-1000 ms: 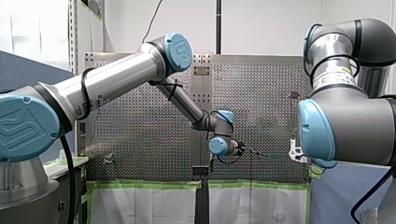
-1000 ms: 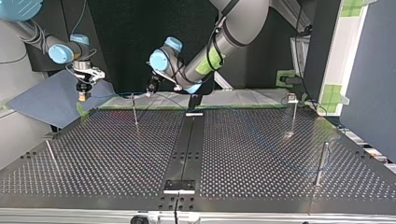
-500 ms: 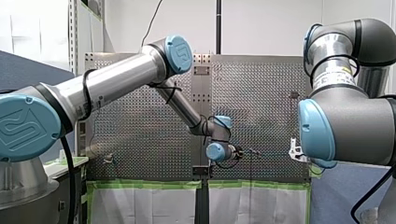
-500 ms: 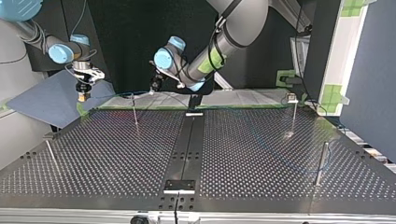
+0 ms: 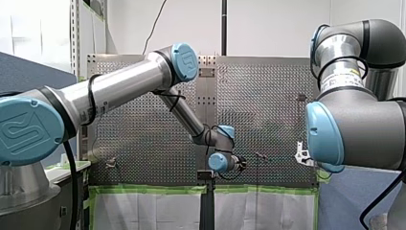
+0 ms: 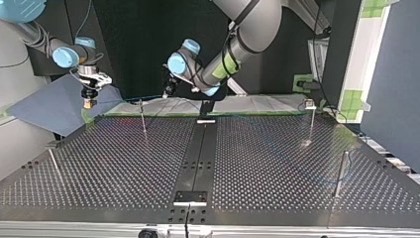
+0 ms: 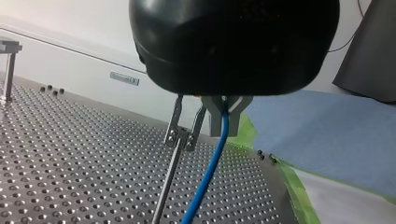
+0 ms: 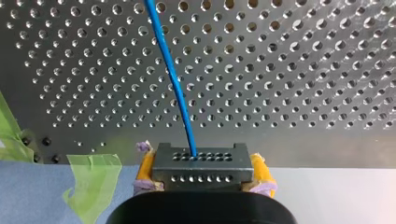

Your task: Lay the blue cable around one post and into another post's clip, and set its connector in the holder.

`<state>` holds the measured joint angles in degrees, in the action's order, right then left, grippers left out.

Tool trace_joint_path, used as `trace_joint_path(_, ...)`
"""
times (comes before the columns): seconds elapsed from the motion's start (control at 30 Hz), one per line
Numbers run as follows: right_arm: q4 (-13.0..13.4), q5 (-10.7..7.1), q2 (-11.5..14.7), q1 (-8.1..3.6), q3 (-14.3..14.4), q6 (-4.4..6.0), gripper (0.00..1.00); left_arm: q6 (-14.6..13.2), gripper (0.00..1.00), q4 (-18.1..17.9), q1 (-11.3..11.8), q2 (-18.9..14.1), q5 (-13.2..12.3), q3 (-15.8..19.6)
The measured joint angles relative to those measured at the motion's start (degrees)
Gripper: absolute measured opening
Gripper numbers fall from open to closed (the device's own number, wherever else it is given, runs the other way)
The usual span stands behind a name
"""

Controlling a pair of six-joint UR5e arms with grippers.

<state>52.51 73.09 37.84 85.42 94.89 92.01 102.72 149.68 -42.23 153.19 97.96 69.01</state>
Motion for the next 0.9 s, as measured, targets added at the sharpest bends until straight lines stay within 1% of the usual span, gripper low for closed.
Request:
trace_joint_path(0.13, 0.77, -0.37, 0.01, 0.17, -0.03, 1.04, 0.00, 0.02, 0.00, 0.02, 0.27, 0.03, -0.29, -0.11)
trace_joint_path(0.27, 1.66, -2.03, 0.01, 0.60, -0.03, 2.23, 0.00, 0.02, 0.00, 0.10, 0.37, 0.06, -0.77, -0.34)
trace_joint_path(0.37, 2.01, -3.44, 0.01, 0.83, -0.08, 2.85, 0.00, 0.03, 0.00, 0.25, 0.44, 0.06, -0.92, -0.57)
trace_joint_path(0.47, 2.12, -4.75, 0.01, 0.98, -0.15, 3.19, 0.00, 0.02, 0.00, 0.40, 0.55, 0.08, -0.97, -0.86)
trace_joint_path(0.57, 2.21, -5.40, -0.01, 1.06, -0.20, 3.32, 0.00, 0.03, 0.00, 0.70, 0.65, 0.10, -1.20, -1.28)
trace_joint_path(0.9, 2.24, -5.44, -0.07, 0.87, -0.68, 4.01, 0.00, 0.11, 0.00, 1.78, 1.10, 0.70, -1.60, -2.17)
